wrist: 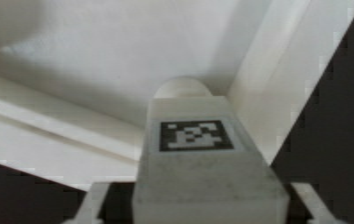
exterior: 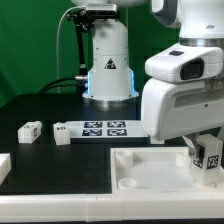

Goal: Assemble one leg

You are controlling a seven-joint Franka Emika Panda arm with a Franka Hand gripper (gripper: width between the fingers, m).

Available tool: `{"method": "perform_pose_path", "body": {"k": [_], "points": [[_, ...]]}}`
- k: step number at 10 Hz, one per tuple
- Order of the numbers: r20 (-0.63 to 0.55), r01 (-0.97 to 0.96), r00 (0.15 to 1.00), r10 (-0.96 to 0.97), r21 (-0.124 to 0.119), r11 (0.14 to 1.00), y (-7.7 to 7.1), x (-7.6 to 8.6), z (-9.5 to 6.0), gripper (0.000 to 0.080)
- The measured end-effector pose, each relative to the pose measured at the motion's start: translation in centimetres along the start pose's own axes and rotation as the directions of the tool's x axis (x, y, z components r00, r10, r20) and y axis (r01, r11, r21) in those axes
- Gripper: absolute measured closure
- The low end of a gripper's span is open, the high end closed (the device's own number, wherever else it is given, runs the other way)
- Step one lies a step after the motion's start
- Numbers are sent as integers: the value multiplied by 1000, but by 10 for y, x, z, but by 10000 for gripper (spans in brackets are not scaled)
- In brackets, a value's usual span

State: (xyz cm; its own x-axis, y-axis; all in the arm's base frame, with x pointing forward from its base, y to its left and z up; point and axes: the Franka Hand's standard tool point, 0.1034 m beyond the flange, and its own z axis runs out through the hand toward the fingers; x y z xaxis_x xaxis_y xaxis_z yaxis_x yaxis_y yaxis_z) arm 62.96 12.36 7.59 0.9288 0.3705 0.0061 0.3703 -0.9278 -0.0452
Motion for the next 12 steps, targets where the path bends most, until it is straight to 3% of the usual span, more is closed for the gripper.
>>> {"method": "perform_pose_path", "body": {"k": [3,5,6,10,11,12], "points": [[-15,-452,892,452,3,892,2,0,0,508],[-10,-670,742,670,10,742,4,0,1,508],[-8,-793,609,793,11,609,5,-1,1,508],[5,-965,262,965,17,261,7,-1,1,508],[5,-964,266,964,18,266,7,-1,1,508],[5,-961,276,961,18,275,7,-1,1,328]]}}
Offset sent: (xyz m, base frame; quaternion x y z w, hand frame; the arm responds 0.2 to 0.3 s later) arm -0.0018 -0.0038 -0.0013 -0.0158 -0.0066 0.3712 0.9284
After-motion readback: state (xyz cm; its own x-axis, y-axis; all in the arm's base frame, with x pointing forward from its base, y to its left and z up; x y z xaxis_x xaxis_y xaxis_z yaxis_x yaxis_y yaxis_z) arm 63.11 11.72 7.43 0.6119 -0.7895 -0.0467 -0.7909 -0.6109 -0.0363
